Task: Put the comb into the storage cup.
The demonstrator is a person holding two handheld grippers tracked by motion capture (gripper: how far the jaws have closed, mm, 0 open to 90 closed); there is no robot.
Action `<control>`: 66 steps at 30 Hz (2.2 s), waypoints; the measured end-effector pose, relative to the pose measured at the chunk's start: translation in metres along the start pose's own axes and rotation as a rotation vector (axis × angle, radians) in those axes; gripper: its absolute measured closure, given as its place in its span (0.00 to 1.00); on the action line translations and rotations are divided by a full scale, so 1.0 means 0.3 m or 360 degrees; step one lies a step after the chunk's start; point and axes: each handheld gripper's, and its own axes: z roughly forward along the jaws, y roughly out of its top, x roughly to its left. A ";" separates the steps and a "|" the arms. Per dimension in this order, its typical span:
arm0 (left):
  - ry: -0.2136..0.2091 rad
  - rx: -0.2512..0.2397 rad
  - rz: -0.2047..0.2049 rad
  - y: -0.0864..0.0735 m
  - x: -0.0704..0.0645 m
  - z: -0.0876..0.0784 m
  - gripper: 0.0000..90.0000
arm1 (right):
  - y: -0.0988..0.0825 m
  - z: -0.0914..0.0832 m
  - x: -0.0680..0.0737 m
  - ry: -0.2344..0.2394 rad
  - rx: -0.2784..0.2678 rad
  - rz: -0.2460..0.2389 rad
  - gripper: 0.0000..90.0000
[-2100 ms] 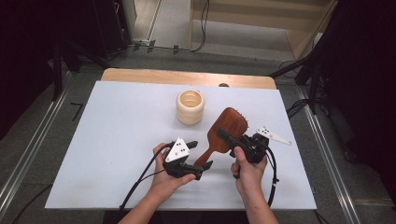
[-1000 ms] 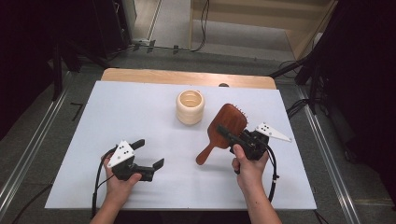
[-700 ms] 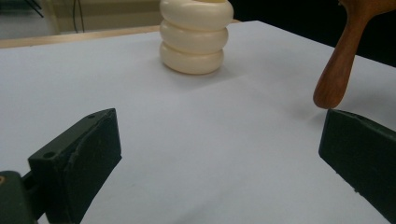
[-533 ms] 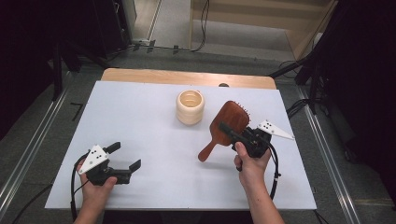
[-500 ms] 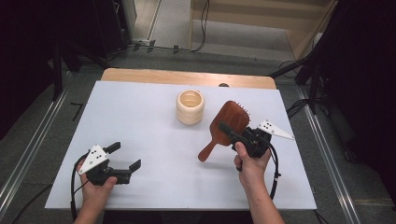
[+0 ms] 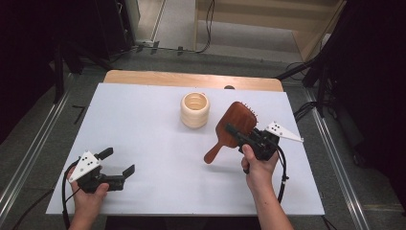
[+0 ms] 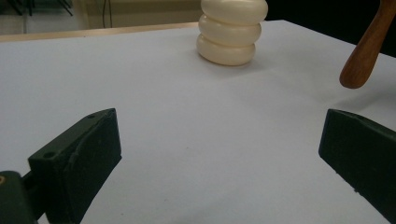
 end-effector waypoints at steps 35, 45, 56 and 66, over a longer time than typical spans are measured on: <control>0.0075 -0.0031 -0.0054 -0.036 0.065 -0.063 0.00 | 0.086 0.067 -0.030 0.0042 -0.0083 0.0015 0.59; 0.0074 -0.0077 -0.0100 -0.039 0.079 -0.074 0.00 | 0.124 0.095 -0.038 0.0044 -0.0101 0.0003 0.59; 0.0065 -0.0080 -0.0104 -0.040 0.081 -0.076 0.00 | 0.157 0.117 -0.048 0.0086 -0.0162 0.0010 0.59; 0.0061 -0.0079 -0.0100 -0.040 0.079 -0.074 0.00 | 0.194 0.158 -0.051 0.0092 -0.0169 -0.0003 0.59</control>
